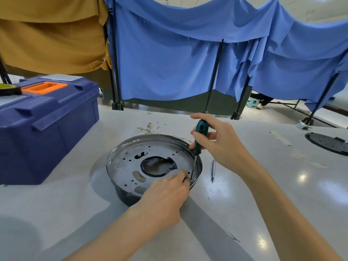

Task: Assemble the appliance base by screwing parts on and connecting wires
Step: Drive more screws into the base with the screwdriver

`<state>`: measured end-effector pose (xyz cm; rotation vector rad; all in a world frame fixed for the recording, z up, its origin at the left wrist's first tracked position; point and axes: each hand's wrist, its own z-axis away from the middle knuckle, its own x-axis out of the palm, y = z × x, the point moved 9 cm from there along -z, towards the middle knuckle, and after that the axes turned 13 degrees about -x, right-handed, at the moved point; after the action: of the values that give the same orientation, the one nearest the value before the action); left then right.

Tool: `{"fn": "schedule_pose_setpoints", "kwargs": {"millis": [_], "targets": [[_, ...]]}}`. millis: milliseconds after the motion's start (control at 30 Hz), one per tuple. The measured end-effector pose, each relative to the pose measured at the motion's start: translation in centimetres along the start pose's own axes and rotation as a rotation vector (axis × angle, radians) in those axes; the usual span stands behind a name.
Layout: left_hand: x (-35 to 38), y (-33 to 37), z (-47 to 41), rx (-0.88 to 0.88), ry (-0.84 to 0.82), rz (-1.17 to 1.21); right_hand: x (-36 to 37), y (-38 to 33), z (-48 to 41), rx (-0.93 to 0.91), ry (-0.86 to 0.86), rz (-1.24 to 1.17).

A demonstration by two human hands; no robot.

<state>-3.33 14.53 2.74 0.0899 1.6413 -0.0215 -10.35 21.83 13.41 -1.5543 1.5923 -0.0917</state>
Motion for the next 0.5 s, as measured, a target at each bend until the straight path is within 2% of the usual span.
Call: {"fn": "schedule_pose_setpoints", "kwargs": {"millis": [167, 300, 400, 500], "targets": [[-0.3, -0.3, -0.1, 0.005, 0.028, 0.016, -1.4, 0.8, 0.4, 0.035, 0.112, -0.073], [-0.4, -0.2, -0.3, 0.006, 0.031, 0.016, -4.5, 2.0, 1.3, 0.084, 0.338, -0.142], [-0.6, -0.2, -0.3, -0.006, 0.016, 0.018, -6.5, 3.4, 2.4, 0.158, 0.475, -0.166], [-0.9, 0.0, -0.3, -0.009, 0.018, -0.020, -7.1, 5.6, 3.5, 0.291, 0.515, -0.204]]}}
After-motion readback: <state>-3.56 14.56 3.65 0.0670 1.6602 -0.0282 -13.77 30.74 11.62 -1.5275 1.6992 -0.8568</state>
